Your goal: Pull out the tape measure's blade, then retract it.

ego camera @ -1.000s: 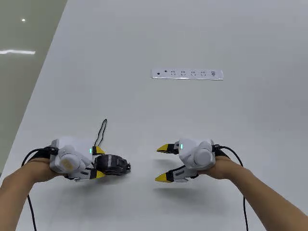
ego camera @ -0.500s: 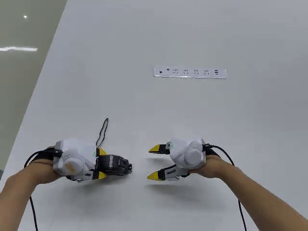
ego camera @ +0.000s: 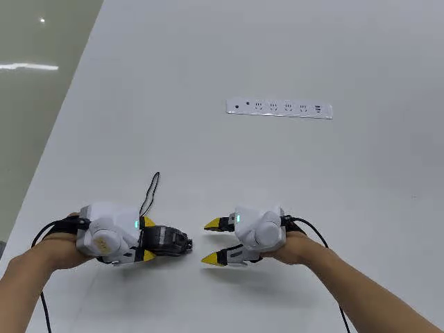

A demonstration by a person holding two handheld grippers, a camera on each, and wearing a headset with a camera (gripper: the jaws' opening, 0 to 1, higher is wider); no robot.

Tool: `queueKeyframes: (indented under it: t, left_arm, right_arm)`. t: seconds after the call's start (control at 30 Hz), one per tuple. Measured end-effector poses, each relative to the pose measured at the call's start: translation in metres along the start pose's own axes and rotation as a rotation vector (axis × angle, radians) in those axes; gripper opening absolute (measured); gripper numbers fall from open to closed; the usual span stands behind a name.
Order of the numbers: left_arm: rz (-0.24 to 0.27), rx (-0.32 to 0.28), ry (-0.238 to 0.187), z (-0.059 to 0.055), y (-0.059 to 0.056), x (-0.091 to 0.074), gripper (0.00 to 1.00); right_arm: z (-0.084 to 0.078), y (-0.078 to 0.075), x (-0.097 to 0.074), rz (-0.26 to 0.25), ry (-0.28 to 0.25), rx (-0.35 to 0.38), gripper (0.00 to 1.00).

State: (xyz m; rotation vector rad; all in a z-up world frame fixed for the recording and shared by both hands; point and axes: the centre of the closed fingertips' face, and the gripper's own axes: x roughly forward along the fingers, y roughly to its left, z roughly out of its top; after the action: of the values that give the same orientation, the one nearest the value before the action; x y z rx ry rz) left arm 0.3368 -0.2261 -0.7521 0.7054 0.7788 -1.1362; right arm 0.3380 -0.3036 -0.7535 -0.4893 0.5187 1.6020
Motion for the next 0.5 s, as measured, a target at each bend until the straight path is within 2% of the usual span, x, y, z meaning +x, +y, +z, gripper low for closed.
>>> queueKeyframes:
  t: [0.5]
  left_arm:
    - [-0.004,-0.006,-0.024,-0.001,0.000,0.000,0.28]
  right_arm:
    - [-0.002,-0.001,0.017,0.016,0.020,-0.014,0.28]
